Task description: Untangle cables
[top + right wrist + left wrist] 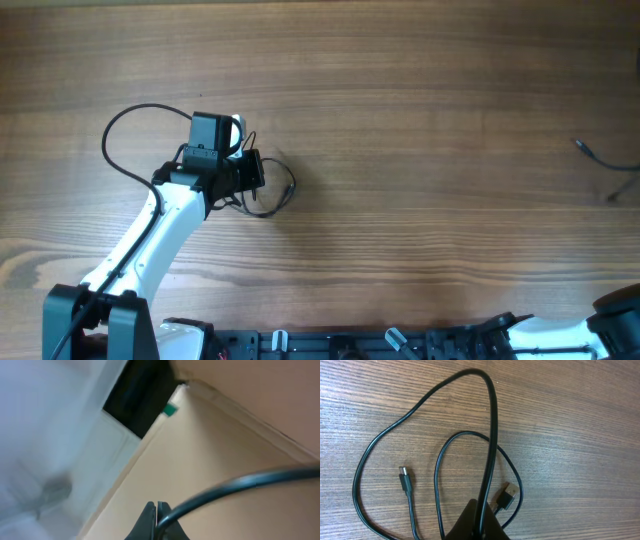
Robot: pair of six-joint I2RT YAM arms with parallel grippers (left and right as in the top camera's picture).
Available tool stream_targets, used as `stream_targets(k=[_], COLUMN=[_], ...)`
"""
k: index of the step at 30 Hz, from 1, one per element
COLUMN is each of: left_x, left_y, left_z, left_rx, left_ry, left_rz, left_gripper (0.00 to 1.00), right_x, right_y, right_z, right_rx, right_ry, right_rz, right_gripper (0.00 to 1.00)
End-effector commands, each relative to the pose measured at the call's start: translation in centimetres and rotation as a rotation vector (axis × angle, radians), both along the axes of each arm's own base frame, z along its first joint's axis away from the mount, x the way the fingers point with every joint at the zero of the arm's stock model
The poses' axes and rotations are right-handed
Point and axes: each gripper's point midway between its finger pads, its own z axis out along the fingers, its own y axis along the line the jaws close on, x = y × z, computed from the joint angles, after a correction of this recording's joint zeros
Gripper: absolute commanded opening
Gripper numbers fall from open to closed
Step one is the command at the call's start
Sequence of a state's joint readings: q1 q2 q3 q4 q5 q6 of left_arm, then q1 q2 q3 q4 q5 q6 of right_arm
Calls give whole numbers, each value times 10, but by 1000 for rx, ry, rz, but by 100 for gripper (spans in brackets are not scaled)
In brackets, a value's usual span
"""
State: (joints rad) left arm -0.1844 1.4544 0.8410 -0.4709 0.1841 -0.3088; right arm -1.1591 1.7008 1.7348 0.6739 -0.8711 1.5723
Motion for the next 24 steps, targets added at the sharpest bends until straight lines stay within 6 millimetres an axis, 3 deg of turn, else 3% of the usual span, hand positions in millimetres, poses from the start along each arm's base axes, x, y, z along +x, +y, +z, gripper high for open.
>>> stream_targets(k=[1, 5, 12, 14, 18, 21, 24], left_x=[2, 2, 2, 2, 2, 2, 2], left_y=[-3, -3, -3, -3, -3, -3, -4], left_z=[7, 7, 7, 7, 7, 7, 7], left_rx=[-5, -5, -4, -4, -5, -5, -5], left_ry=[-24, -24, -23, -24, -24, -24, -23], left_rz=[-23, -23, -23, -23, -23, -23, -23], left_gripper=[4, 4, 4, 4, 4, 4, 4], right_x=[13, 30, 63, 53, 28, 11, 9], right_y=[41, 21, -6, -39, -76, -92, -98], right_z=[33, -2, -79, -125, -184, -229, -275], right_rx=[-371, -450, -363, -271, -146, -17, 42], right_ry=[185, 457, 691, 873, 1099, 1242, 1359], right_rz=[-69, -307, -346, -469, -617, -693, -658], right_gripper=[5, 4, 4, 4, 5, 4, 4])
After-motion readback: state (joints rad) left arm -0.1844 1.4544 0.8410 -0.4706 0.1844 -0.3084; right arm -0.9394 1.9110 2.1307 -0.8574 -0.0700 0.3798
